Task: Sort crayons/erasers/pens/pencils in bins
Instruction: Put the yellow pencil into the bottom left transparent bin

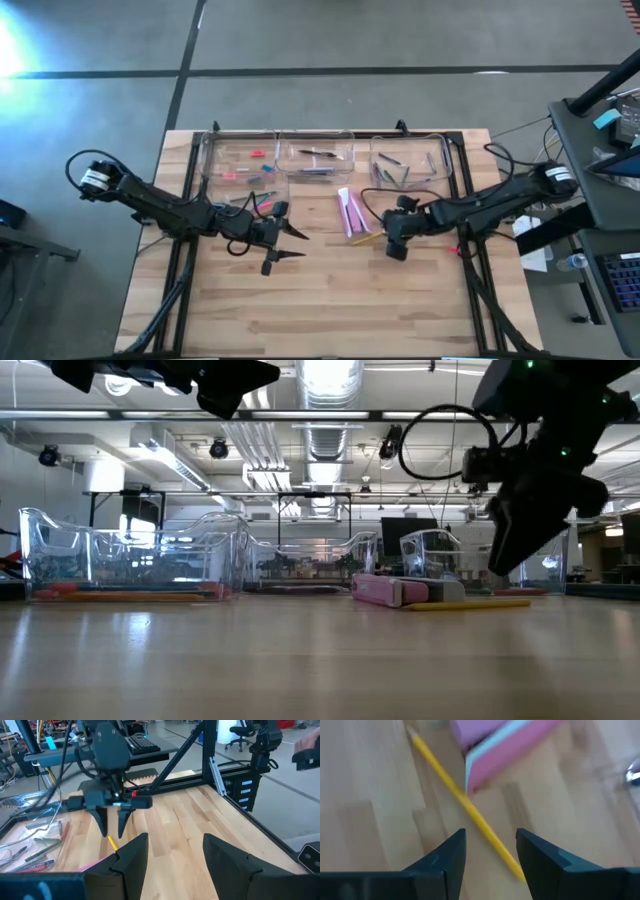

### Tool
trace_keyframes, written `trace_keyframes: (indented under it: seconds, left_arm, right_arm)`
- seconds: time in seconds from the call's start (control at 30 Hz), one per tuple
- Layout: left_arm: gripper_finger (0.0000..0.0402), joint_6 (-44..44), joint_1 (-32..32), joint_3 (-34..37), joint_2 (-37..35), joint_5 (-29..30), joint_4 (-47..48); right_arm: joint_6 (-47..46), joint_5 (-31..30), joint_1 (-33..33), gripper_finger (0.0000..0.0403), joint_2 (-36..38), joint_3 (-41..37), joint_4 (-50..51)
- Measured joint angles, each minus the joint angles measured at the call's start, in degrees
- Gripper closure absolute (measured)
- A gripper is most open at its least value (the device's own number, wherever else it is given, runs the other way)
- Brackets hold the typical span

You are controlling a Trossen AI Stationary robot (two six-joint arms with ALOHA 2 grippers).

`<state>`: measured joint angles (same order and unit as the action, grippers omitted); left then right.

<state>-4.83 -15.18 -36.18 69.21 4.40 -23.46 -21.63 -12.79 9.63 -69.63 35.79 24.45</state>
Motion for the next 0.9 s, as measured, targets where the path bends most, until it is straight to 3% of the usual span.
trace_keyframes:
  seconds: [0.37,0.53,0.67,0.9]
  left_arm:
    - [0.0227,0.01,0.0,0.0,0.0,-0.02,0.0]
    - [0.0227,0.03,0.0,0.0,0.0,-0.04,0.0]
    - [0.0227,0.03,0.0,0.0,0.0,-0.16,0.0]
    - [0.0227,0.05,-0.02,0.02,0.0,-0.34,0.09]
  right_arm:
    - [-0.82,1.56,-2.56,0.0245,-6.46,-3.17,-4.25]
    - [-1.38,6.41,-5.38,0.0259,-9.56,-3.82,-4.63]
    - [-1.33,10.21,-5.8,0.029,-12.3,-3.82,-4.68]
    - [-4.33,17.18,-3.1,0.0381,-16.48,-3.64,-5.15]
